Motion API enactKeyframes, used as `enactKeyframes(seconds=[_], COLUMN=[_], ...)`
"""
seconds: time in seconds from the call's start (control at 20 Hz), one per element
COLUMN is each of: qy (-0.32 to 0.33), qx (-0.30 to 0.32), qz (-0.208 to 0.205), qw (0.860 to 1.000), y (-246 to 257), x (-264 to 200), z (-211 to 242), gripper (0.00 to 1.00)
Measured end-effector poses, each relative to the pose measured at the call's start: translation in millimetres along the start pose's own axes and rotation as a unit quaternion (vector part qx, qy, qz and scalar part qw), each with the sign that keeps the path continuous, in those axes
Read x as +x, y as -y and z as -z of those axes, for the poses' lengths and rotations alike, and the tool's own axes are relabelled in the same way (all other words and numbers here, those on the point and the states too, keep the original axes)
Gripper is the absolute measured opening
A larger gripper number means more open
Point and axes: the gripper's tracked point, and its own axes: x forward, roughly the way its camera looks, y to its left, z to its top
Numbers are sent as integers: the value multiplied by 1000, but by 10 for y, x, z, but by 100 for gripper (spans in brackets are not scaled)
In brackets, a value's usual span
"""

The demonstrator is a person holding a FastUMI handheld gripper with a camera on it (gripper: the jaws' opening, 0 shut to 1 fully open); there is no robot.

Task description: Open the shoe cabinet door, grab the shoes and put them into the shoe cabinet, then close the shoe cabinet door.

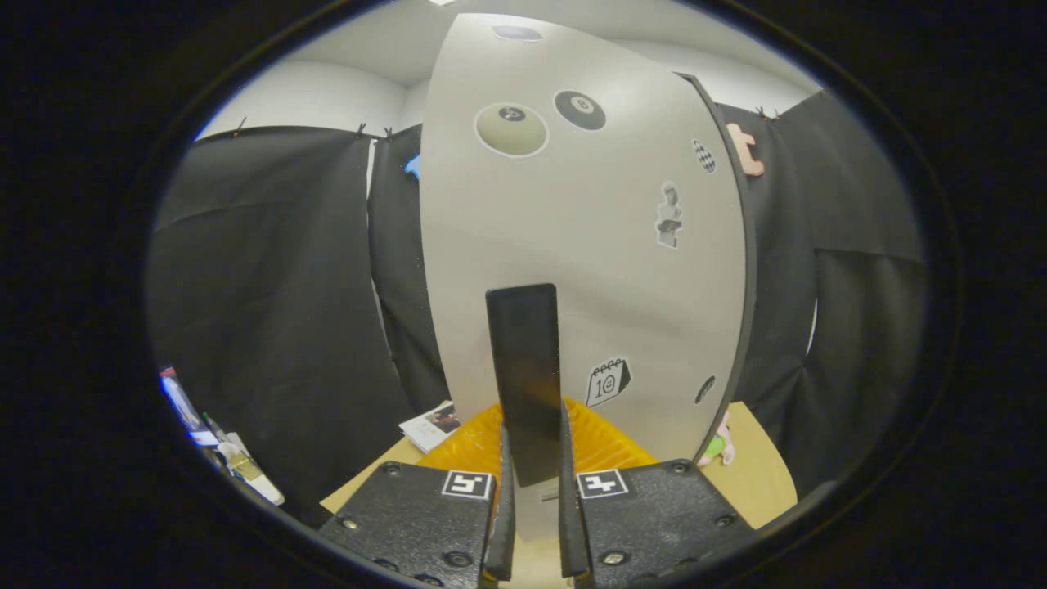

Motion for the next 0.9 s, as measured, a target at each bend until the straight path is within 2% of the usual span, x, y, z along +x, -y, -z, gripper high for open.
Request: enactKeyframes(seconds=[0.2,0.9], qy=[-2,9], qx=[11,17], qz=[9,90], qw=[1000,996], y=[183,951], x=[-280,-986], z=[17,109], gripper=[23,14])
